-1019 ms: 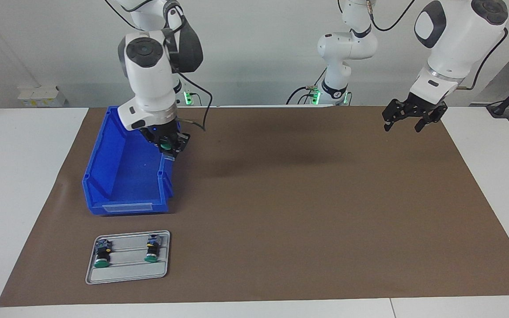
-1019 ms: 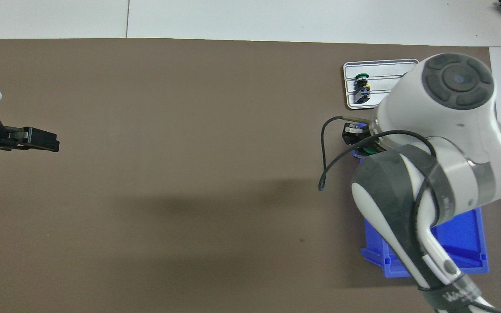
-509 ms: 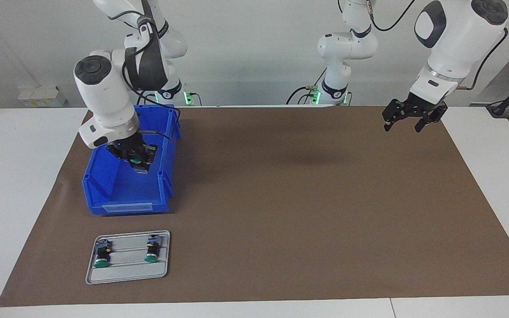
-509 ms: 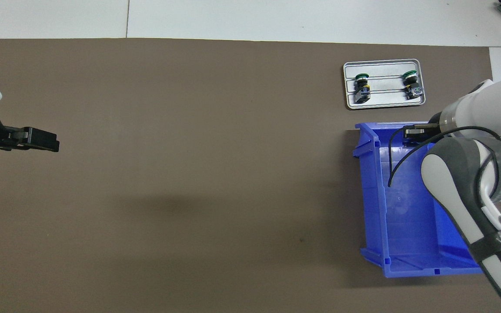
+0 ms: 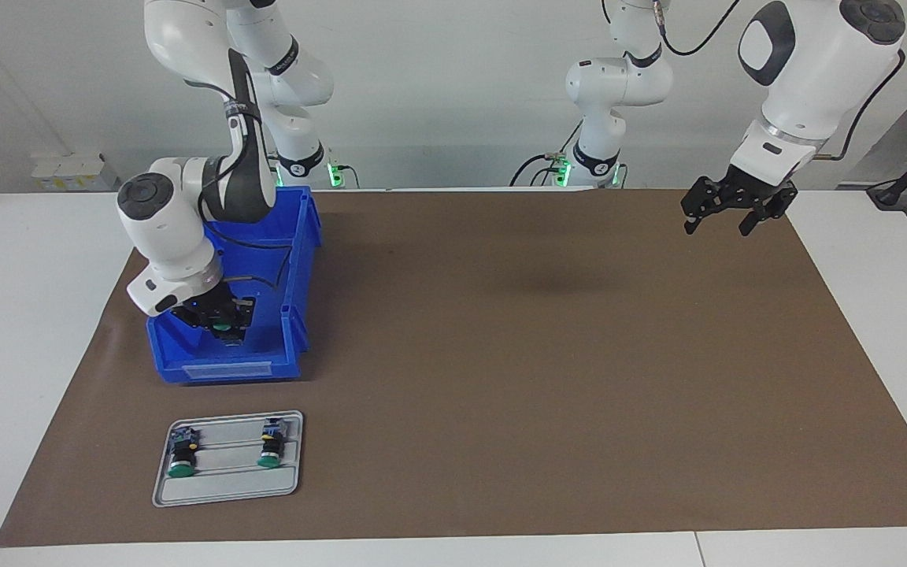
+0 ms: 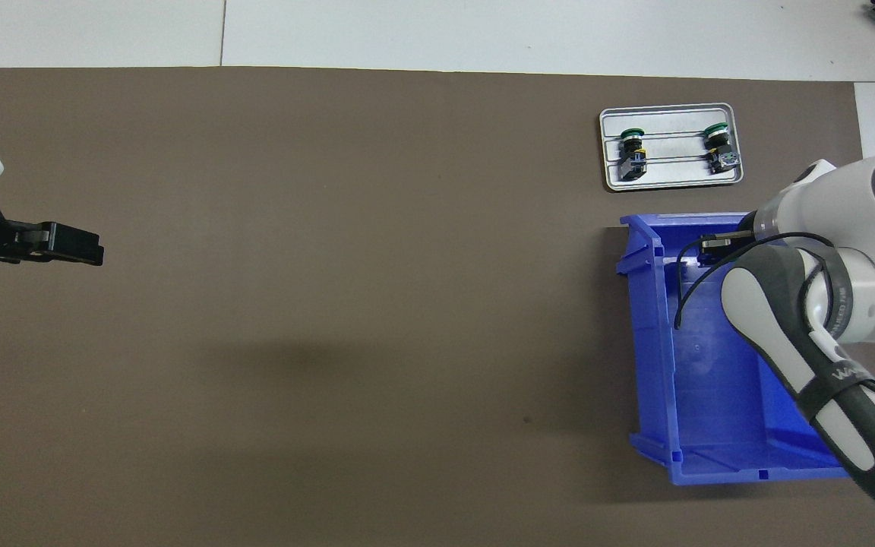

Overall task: Place and press button with both arms
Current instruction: 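Carry the button into the blue bin and open the right gripper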

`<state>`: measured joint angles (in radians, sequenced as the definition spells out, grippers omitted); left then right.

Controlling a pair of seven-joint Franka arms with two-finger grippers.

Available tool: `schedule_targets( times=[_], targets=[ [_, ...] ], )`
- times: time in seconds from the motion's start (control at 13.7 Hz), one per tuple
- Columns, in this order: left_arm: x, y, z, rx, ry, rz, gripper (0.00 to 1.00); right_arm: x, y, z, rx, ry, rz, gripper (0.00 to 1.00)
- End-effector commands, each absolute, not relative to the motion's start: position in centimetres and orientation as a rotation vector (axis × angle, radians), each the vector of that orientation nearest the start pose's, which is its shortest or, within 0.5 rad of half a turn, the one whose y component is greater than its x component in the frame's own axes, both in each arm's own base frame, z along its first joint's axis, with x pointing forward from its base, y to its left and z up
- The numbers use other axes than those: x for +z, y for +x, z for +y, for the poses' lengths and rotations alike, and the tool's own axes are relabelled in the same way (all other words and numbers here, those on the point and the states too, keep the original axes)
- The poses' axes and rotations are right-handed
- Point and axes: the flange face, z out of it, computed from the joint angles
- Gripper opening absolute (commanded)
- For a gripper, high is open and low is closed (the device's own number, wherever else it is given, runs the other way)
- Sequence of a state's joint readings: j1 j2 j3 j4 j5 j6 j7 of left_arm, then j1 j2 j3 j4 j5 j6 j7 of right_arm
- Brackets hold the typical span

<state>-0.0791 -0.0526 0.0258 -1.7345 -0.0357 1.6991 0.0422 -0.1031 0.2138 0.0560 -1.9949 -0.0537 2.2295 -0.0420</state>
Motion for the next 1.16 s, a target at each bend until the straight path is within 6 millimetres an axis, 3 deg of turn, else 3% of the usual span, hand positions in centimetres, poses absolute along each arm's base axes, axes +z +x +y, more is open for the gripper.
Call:
schedule_targets(
  times=[0.0, 0.36, 0.44, 0.51, 0.58, 0.65, 0.8, 1.09],
  targets=[
    [58.8, 54.1, -3.0, -0.031, -3.161, 0.137, 1.00, 34.0, 59.3, -3.1, -0.051, -3.105, -0.093, 0.00],
    [58.8, 54.1, -3.0, -0.031, -3.161, 0.137, 1.00, 32.8, 59.1, -2.9, -0.090, -3.099, -0.127, 0.00],
    [58.8, 54.1, -3.0, -0.031, -3.161, 0.137, 1.00, 32.7, 59.2, -2.8, -0.102, -3.098, -0.118, 0.12],
    [58.8, 54.1, -3.0, -0.031, -3.161, 0.137, 1.00, 32.7, 59.2, -2.7, -0.102, -3.099, -0.119, 0.45],
    [58.8, 54.1, -3.0, -0.029, -3.160, 0.137, 1.00, 32.7, 59.2, -2.8, -0.095, -3.099, -0.120, 0.70],
    [58.8, 54.1, -3.0, -0.031, -3.161, 0.137, 1.00, 32.9, 59.2, -2.9, -0.095, -3.099, -0.115, 0.80],
    [58.8, 54.1, -3.0, -0.031, -3.161, 0.137, 1.00, 34.1, 59.2, -2.8, -0.101, -3.100, -0.084, 0.83],
    [58.8, 54.1, -3.0, -0.031, -3.160, 0.137, 1.00, 38.7, 58.2, -2.4, -0.110, -3.103, 0.022, 0.94]
  ],
)
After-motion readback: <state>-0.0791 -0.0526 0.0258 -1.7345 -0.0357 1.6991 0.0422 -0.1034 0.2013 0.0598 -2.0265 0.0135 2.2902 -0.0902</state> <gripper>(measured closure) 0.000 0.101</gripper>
